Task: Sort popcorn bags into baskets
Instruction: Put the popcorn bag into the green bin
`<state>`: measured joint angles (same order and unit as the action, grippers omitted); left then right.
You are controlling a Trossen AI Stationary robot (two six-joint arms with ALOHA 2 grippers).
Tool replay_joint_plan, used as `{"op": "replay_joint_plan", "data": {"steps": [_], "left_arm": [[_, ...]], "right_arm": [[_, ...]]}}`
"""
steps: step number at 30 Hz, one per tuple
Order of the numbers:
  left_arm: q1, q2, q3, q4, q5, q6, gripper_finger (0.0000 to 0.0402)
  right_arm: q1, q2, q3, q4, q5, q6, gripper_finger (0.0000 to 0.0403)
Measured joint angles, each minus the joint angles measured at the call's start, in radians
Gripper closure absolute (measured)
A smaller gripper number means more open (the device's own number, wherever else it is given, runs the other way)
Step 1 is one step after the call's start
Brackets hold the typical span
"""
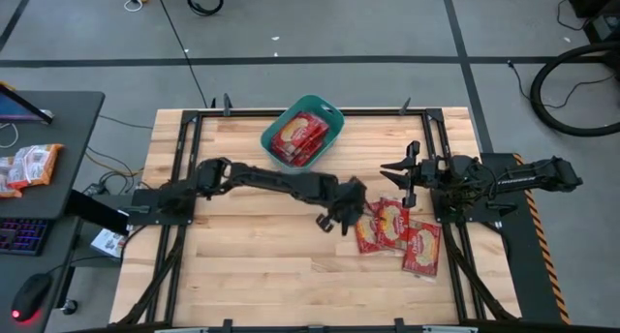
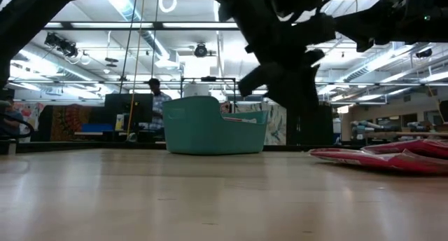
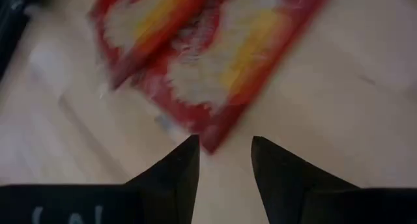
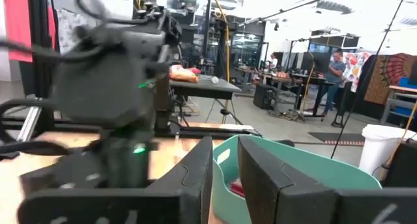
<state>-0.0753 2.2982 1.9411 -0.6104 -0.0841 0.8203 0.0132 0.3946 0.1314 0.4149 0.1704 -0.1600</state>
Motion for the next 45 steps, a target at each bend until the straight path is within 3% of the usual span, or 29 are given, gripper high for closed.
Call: {"op": "replay_joint_plan", "data": {"steps": [9,24,28,33,40,45], "left_arm": [[-0.055,0.073,0.003,0.183,0.015,0.099,0.0258],[-0.052,0.15,0.002,0.214,0.023,0.187,0.026],[-0.051,0.151,0.002,0.213,0.023,0.19,0.0291],[-0.054,0.161,0.004,0.21,0.021,0.16,0.0384],[-0.064,0.094,0.0,0.122,-0.032,0.065,0.0397],[-0.065,-0.02,0.002,0.005,-0.171,0.061,0.0398]], "right_arm": [[0.001,-0.058,0.0,-0.028,-0.007,0.007,0.0325],[0.003,-0.079,0.001,-0.052,-0.01,0.008,0.0325],[0.003,-0.079,0.0,-0.051,-0.011,0.008,0.0325],[0.003,-0.079,0.0,-0.053,-0.011,0.008,0.0325],[0.003,-0.079,0.0,-0.061,-0.01,0.004,0.0325],[0.003,-0.079,0.0,-0.062,-0.01,0.004,0.0325]]}}
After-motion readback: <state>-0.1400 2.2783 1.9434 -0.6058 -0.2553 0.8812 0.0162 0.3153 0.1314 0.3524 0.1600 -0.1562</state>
